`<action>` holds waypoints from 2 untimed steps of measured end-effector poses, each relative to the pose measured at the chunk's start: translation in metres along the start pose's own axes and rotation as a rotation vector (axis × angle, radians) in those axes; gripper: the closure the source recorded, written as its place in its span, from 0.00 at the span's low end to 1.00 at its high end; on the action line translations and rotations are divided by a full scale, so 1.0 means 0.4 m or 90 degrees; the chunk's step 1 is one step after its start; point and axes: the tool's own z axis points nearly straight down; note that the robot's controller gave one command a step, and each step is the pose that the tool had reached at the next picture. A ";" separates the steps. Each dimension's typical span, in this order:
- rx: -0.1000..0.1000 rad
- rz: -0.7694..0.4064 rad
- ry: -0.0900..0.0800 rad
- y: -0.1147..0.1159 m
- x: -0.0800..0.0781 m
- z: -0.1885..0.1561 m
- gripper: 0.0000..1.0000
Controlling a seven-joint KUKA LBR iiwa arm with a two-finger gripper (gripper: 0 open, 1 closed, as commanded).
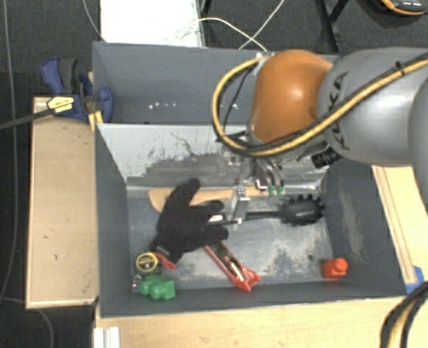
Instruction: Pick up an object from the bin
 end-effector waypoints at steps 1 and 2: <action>0.000 0.002 -0.005 -0.001 -0.005 -0.011 0.00; 0.000 -0.210 -0.005 0.078 -0.011 0.236 0.00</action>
Offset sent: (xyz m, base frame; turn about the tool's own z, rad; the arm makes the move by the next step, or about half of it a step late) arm 0.0026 0.0310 -0.0953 -0.3294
